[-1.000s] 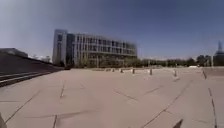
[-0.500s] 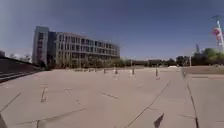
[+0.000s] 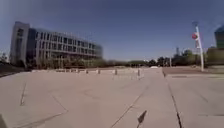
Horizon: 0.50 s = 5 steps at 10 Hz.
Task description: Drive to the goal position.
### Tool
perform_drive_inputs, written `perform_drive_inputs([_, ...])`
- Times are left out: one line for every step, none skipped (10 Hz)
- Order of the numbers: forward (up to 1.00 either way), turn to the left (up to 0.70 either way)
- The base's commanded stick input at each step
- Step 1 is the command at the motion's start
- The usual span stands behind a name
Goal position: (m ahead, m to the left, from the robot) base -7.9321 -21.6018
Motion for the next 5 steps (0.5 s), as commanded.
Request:
perform_drive_inputs([0.00, -0.45])
perform_drive_inputs([0.00, -0.45])
perform_drive_inputs([0.00, -0.45])
perform_drive_inputs([0.00, -0.45])
perform_drive_inputs([0.00, -0.45])
